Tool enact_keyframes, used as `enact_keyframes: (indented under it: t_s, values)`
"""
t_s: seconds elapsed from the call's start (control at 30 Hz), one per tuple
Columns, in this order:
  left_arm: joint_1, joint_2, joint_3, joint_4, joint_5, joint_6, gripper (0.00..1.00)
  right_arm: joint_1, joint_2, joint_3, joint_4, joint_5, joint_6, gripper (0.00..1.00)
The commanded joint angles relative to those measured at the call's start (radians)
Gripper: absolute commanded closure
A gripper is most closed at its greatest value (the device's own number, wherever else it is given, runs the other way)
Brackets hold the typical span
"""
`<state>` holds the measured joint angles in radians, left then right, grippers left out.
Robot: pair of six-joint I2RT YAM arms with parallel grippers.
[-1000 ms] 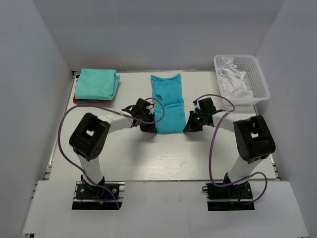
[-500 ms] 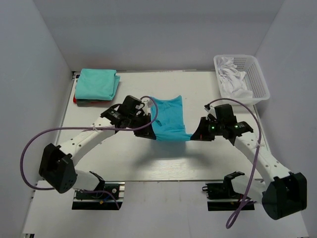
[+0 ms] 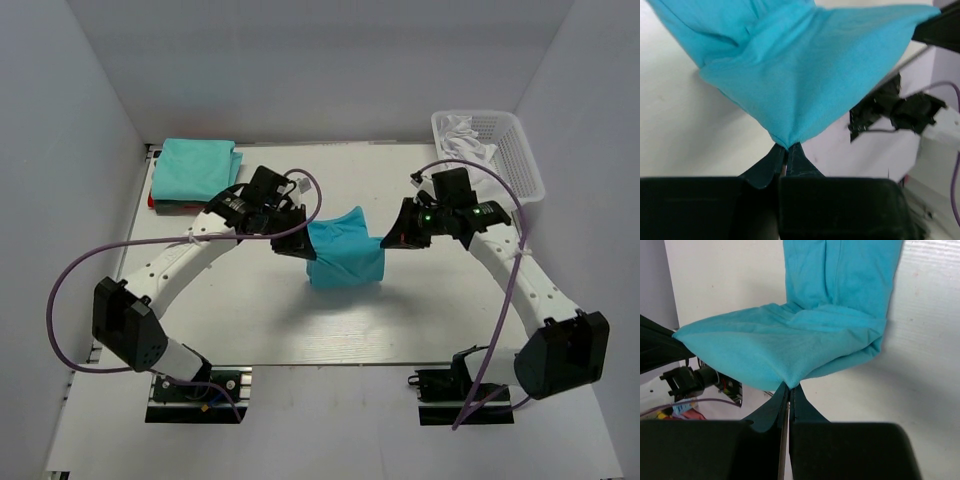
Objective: Fold and stack the t-shirts
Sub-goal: Fold the long partially folded tshirt into a neat square
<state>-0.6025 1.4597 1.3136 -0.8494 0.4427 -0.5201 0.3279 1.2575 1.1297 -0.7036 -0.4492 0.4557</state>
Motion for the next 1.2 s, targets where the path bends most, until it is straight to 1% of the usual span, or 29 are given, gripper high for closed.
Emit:
enact_keyframes:
  t_s: [0.0, 0.1, 0.13, 0.23, 0.33, 0.43, 0.47, 0.53, 0.57, 0.6, 0.63, 0.67, 0.73, 0.77, 0.8, 0.9, 1.03, 1.17]
  values:
    - [0.01, 0.02, 0.097, -0.022, -0.149, 0.003, 1.0, -0.018, 0.046, 0.082, 0.049, -0.026, -0.023, 1.0]
    - [0.02, 0.03, 0.121, -0.01, -0.202, 0.003, 1.0, -0.033, 0.089, 0.166, 0.041, -0.011, -0.018, 1.0]
    - [0.03, 0.043, 0.121, 0.006, -0.193, 0.003, 1.0, -0.035, 0.121, 0.192, 0.036, -0.002, -0.023, 1.0]
    - [0.039, 0.076, 0.134, 0.016, -0.161, 0.003, 1.0, -0.049, 0.151, 0.231, 0.042, -0.012, -0.029, 1.0]
    - [0.04, 0.076, 0.125, 0.026, -0.131, 0.003, 1.0, -0.059, 0.163, 0.232, 0.036, -0.042, -0.037, 1.0]
    - [0.04, 0.054, 0.087, 0.039, -0.111, -0.006, 1.0, -0.063, 0.149, 0.194, 0.035, -0.068, -0.045, 1.0]
    - [0.04, 0.039, 0.07, 0.05, -0.087, -0.006, 1.0, -0.062, 0.12, 0.179, 0.036, -0.068, -0.046, 1.0]
    - [0.04, -0.01, 0.0, 0.102, -0.043, -0.006, 1.0, -0.063, 0.097, 0.127, 0.039, -0.06, -0.048, 1.0]
    - [0.03, -0.027, -0.048, 0.124, 0.015, -0.006, 1.0, -0.064, 0.051, 0.099, 0.041, -0.054, -0.046, 1.0]
    - [0.021, -0.041, -0.071, 0.166, 0.045, -0.006, 1.0, -0.066, 0.033, 0.072, 0.042, -0.045, -0.046, 1.0]
    - [0.021, -0.065, -0.089, 0.185, 0.079, -0.006, 1.0, -0.069, 0.004, 0.059, 0.041, -0.043, -0.04, 1.0]
    - [0.021, -0.065, -0.124, 0.2, 0.159, -0.006, 1.0, -0.07, -0.027, 0.045, 0.042, -0.039, -0.041, 1.0]
    - [0.011, -0.078, -0.158, 0.227, 0.235, -0.006, 1.0, -0.072, -0.076, 0.005, 0.042, -0.022, -0.037, 1.0]
    - [0.01, -0.1, -0.189, 0.24, 0.246, -0.006, 1.0, -0.072, -0.092, -0.007, 0.042, -0.017, -0.04, 1.0]
    - [0.01, -0.11, -0.201, 0.24, 0.246, -0.006, 1.0, -0.072, -0.127, -0.022, 0.044, -0.01, -0.037, 1.0]
    - [-0.011, -0.136, -0.223, 0.24, 0.269, -0.015, 1.0, -0.073, -0.159, -0.056, 0.044, -0.014, -0.037, 1.0]
    - [-0.029, -0.159, -0.243, 0.291, 0.312, -0.035, 1.0, -0.073, -0.173, -0.061, 0.075, -0.069, -0.037, 1.0]
    - [-0.029, -0.125, -0.255, 0.311, 0.269, -0.046, 1.0, -0.078, -0.155, -0.044, 0.085, -0.059, -0.034, 1.0]
